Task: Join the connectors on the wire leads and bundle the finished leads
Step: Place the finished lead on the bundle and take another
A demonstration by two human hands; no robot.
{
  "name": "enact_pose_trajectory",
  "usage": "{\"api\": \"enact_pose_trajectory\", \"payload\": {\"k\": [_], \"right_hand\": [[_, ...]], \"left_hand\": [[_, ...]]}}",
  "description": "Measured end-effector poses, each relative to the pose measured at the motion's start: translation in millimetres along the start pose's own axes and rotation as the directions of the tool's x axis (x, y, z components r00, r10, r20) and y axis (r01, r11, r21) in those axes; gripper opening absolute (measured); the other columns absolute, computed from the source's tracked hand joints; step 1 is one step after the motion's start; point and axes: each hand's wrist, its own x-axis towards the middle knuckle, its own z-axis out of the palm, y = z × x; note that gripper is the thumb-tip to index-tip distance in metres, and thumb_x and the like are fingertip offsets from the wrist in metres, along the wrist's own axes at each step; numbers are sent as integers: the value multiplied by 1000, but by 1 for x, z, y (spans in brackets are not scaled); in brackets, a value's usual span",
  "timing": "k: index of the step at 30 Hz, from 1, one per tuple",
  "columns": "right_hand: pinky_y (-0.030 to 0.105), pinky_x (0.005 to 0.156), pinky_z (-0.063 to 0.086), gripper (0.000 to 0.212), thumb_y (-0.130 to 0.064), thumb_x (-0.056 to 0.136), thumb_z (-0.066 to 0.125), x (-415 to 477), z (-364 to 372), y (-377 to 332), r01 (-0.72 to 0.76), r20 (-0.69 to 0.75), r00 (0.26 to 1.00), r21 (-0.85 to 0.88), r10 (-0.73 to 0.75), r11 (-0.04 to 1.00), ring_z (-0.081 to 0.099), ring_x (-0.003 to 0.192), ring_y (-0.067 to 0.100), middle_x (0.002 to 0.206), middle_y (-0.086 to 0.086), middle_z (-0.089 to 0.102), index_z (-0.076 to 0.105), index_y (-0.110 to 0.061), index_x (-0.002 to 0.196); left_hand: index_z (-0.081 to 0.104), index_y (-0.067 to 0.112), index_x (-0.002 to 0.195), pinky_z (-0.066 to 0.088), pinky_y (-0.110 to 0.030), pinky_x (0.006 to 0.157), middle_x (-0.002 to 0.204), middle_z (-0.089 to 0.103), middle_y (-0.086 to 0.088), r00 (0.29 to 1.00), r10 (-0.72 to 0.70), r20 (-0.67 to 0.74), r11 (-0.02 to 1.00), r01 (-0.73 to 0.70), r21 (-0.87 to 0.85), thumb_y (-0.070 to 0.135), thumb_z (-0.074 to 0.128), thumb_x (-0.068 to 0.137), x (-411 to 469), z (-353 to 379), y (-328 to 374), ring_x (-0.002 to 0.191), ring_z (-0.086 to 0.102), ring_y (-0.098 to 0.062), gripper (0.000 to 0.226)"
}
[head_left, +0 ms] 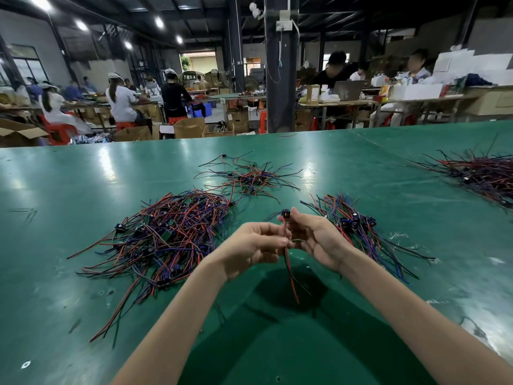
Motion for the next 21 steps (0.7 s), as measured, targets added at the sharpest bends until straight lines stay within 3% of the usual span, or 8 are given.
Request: {"api": "enact_pose_trajectory", "payload": {"k": [2,7,11,15,21], "right_hand": [[20,53,48,32,-25,79,61,-1,-1,-2,9,5,1000,72,-9,997,58,55,12,74,6,69,66,0,97],[23,46,46,19,-9,91,49,-4,-2,-5,-66,37,997,133,62,989,59,55,13,80,8,70,64,-1,98],[23,52,46,21,-6,90,45,-5,-2,-8,-79,56,996,121,72,989,59,58,12,77,5,70,66,-4,94],[23,57,45,24,-3,88,44,-4,-3,-10,-74,56,996,101,69,992,53,63,14,80,7,66,65,-6,97],[24,60,48,24,-1,86,45,-6,1,-2,-96,183,976,-114,116,989,53,60,12,85,9,67,68,-5,94]], "left_hand": [[62,8,87,49,-14,54,72,71,2,999,-26,35,999,24,42,-7,55,87,1,6,-6,61,62,-4,17],[63,9,93,50,-16,56,76,68,-1,996,-72,53,995,68,75,-8,56,86,1,9,-13,65,62,-5,19],[66,5,94,50,-17,56,78,70,-3,996,-65,63,997,62,51,0,61,87,1,6,-10,63,61,-6,10],[70,8,94,50,-17,55,83,71,-3,985,-16,-173,1000,12,-22,25,58,93,8,0,-6,63,57,-8,21],[71,10,87,45,-14,53,72,67,2,957,49,-287,994,-75,-78,15,62,89,12,-4,-14,59,56,-4,10]]}}
